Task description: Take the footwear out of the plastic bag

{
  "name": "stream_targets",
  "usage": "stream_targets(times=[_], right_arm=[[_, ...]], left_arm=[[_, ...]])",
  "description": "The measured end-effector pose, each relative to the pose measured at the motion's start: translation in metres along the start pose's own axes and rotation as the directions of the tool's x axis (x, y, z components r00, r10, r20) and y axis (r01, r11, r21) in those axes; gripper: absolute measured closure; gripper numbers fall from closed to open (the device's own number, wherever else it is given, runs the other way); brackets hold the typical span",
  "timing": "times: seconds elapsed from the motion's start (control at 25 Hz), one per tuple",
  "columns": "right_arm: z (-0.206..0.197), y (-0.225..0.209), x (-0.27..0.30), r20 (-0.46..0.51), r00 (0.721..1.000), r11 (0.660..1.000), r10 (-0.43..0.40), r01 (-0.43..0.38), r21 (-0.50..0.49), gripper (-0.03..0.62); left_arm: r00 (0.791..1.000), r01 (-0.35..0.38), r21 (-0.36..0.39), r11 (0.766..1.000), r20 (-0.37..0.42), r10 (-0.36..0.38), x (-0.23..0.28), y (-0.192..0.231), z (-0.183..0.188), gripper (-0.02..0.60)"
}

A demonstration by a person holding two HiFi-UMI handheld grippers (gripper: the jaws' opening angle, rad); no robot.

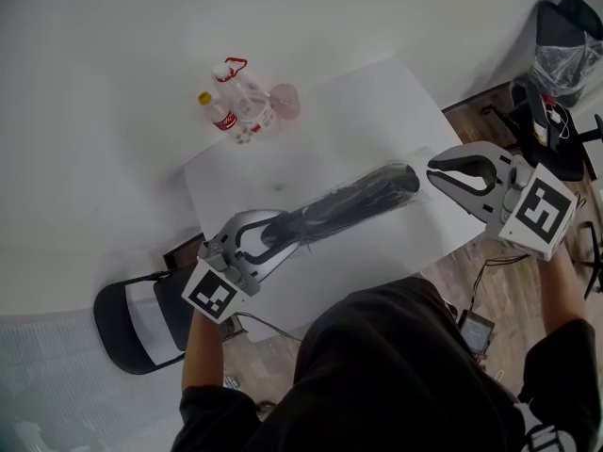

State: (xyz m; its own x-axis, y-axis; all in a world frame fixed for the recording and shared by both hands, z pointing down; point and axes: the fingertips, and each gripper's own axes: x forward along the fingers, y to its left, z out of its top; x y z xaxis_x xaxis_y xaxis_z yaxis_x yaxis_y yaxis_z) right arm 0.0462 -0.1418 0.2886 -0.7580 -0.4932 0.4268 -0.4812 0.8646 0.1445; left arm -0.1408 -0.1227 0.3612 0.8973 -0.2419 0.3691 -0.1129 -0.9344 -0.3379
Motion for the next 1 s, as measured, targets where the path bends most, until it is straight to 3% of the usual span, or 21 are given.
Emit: stream_targets(times=[0.16,0.2,0.28,0.48,0.6,1.0], right_arm=[[0.006,0.004,0.008,0.005,1.0,0.999,0.03,-0.03,0.021,0.571],[0.008,0.005,0.01,0.001,0.999,0.999,0.042,-0.042,0.024,0.56],[0.008,0.008,0.012,-0.012,0.997,0.997,0.071,-0.071,0.02,0.474],[0.007,0.013,0.014,-0.019,0.991,0.991,0.136,-0.136,0.0,0.467],[0.006,0.02,0.019,-0.037,0.979,0.98,0.201,-0.201,0.017,0.416],[-0.009,0.032,0.028,-0.148,0.954,0.965,0.26,-0.261,0.009,0.416]], left_arm=[[1.0,-0.001,0.02,1.0,0.01,0.001,-0.005,0.005,-0.005,0.399],[1.0,-0.001,0.021,1.0,0.013,0.0,-0.006,0.007,-0.006,0.399],[1.0,0.0,0.019,1.0,0.022,-0.001,-0.008,0.007,-0.006,0.399],[0.999,0.01,0.015,1.0,0.03,-0.01,-0.01,0.002,-0.004,0.399],[0.999,0.021,0.023,1.0,0.037,-0.021,-0.011,-0.001,-0.003,0.399],[0.998,0.051,0.081,0.995,0.042,-0.055,-0.002,-0.008,0.004,0.399]])
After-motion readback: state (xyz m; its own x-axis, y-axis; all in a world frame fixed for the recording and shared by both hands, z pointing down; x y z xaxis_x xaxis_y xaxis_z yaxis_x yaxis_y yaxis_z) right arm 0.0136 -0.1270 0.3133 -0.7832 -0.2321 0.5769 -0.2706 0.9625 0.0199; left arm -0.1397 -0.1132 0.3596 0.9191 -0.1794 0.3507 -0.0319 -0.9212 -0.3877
